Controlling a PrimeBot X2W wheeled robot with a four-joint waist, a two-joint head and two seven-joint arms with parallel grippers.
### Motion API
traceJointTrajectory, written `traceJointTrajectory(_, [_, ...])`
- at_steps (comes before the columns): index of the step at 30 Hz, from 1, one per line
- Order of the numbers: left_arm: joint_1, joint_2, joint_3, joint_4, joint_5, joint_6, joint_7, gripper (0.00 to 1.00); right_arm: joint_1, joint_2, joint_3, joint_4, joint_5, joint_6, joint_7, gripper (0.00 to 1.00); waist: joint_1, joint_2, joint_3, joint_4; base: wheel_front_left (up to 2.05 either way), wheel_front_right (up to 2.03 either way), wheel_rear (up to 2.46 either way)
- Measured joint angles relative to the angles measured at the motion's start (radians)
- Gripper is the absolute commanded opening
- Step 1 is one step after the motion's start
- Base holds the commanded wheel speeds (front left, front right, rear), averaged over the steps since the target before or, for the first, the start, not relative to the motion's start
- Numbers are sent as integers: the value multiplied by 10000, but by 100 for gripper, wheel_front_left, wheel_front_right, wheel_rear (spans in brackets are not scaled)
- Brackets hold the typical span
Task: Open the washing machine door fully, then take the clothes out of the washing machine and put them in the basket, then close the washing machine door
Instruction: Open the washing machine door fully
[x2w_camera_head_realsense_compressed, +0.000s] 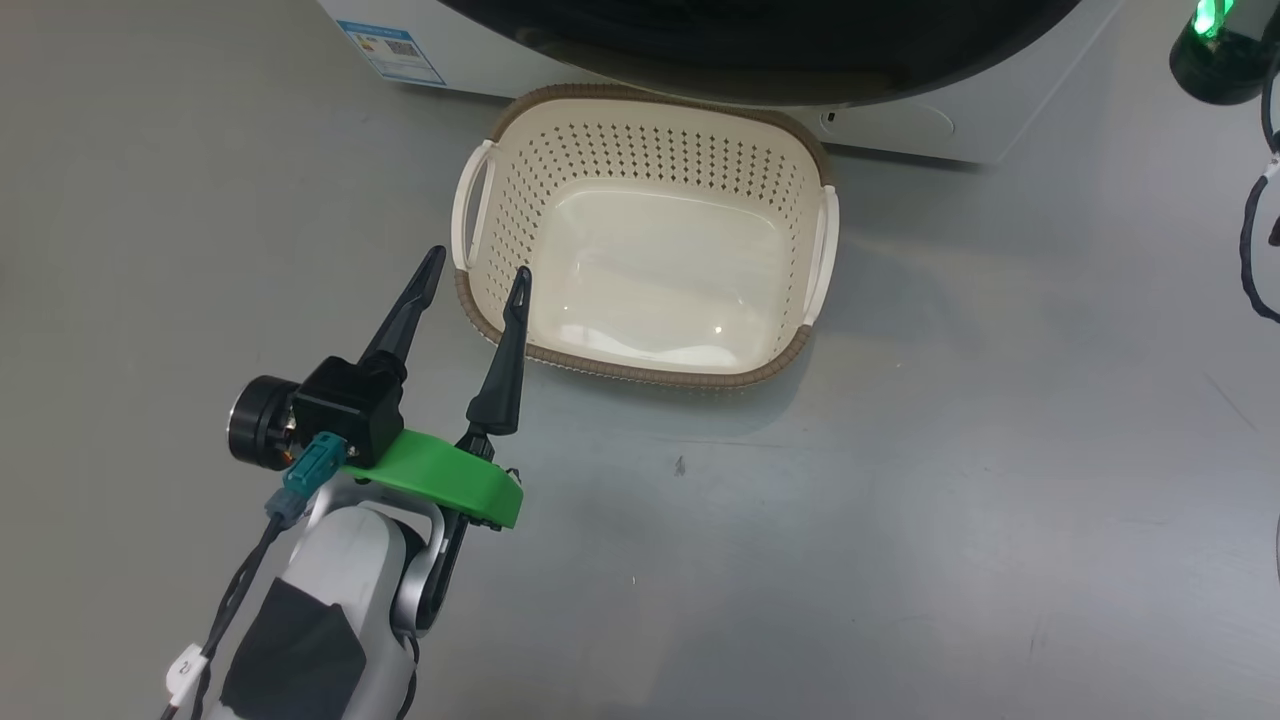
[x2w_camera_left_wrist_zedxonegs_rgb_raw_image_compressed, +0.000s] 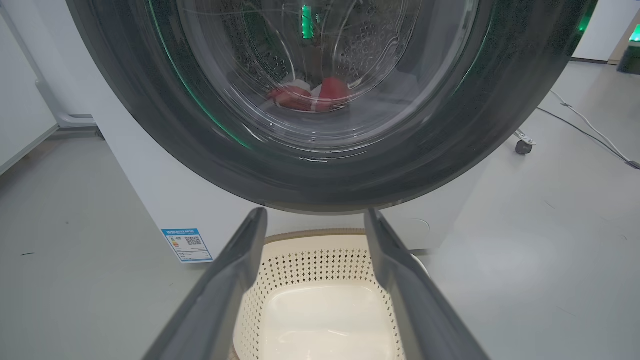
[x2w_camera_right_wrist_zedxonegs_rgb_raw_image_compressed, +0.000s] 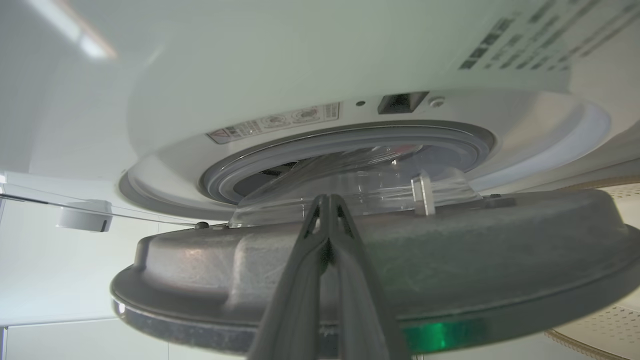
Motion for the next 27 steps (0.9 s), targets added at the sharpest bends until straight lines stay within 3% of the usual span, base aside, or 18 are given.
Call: traceJointTrajectory(27, [358, 0, 150, 384, 10, 0, 0, 100, 1825, 667, 401, -48, 635, 596, 1799, 0, 0, 0, -1097, -293, 0, 0, 0])
